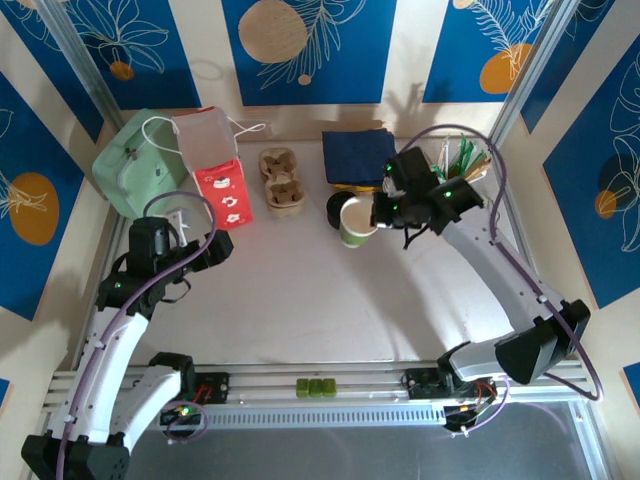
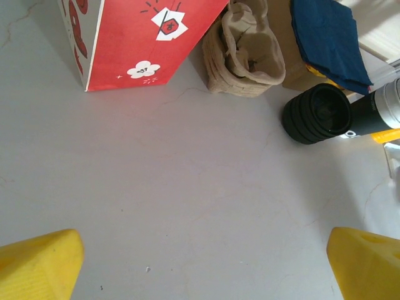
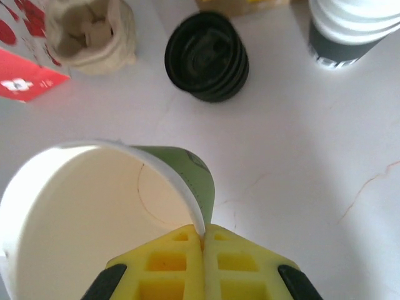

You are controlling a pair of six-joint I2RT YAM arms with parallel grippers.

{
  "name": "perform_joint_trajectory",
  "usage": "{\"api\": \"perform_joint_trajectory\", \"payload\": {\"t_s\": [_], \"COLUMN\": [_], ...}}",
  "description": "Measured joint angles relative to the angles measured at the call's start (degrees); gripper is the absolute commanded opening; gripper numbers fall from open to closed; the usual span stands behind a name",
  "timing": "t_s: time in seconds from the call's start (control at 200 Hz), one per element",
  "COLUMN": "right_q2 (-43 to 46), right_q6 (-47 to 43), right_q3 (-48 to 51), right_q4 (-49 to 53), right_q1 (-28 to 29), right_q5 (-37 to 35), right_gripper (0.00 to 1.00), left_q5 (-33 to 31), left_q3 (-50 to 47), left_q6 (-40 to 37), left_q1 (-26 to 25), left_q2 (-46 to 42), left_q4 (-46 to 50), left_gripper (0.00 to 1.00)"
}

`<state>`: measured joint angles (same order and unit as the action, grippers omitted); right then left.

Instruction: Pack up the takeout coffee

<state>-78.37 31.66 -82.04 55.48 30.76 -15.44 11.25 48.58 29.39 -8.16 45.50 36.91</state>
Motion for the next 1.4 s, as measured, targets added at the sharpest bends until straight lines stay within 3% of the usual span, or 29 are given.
{"api": "perform_joint_trajectory", "payload": {"t_s": [0.3, 0.56, 1.401], "right_q2": [0.15, 0.09, -5.46], "right_q6": [3.34, 4.9, 5.9], "right_q3": [12.66, 19.85, 21.16], "right_q4": [-9.31, -15.61, -19.08], "right_q1": [9.9, 13.31, 18.84], "right_q5": [-2.67, -2.64, -5.53], "right_gripper": [0.05, 0.06, 0.07], "left_q5": [0.76, 1.07, 1.68], "left_q3": [-0.87, -2.27, -4.46], "left_q6": [0.81, 1.9, 3.41], "left_q1": [0.0, 0.0, 0.0], "left_q2": [-0.13, -0.57, -0.57], "left_q4": [-0.61, -1.66, -3.32], "left_gripper": [0.99, 0.99, 0.99]}}
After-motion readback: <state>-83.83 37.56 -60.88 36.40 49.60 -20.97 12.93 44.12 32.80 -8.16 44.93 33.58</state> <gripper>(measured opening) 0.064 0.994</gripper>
